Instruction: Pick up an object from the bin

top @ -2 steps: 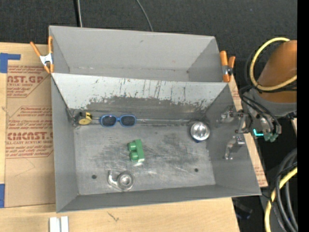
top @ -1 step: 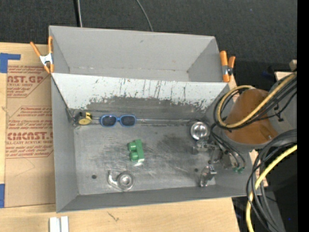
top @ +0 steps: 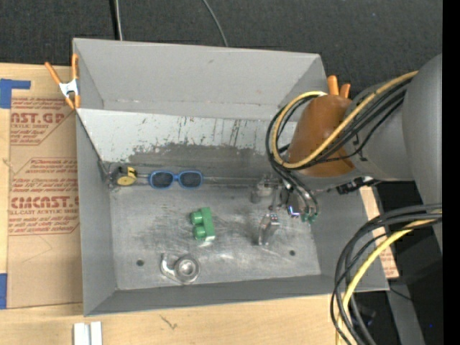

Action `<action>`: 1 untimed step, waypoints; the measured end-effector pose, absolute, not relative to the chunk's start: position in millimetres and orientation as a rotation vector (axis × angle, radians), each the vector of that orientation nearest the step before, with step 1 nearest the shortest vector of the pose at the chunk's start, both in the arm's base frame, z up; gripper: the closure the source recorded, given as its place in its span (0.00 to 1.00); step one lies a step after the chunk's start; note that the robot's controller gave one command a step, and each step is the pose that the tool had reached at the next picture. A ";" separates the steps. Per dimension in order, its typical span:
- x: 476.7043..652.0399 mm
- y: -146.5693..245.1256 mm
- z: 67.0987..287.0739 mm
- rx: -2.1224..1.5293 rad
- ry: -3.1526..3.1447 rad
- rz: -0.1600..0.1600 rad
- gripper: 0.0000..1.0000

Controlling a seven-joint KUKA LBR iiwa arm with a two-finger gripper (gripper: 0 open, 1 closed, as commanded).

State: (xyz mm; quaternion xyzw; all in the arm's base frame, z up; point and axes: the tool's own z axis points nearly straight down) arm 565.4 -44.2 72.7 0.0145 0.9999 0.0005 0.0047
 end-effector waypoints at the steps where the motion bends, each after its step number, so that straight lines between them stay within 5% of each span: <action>1: 542.0 60.3 73.9 -0.188 3.122 0.000 0.00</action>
Offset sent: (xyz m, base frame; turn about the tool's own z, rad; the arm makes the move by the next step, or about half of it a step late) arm -0.0273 0.1025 -0.0027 -0.1464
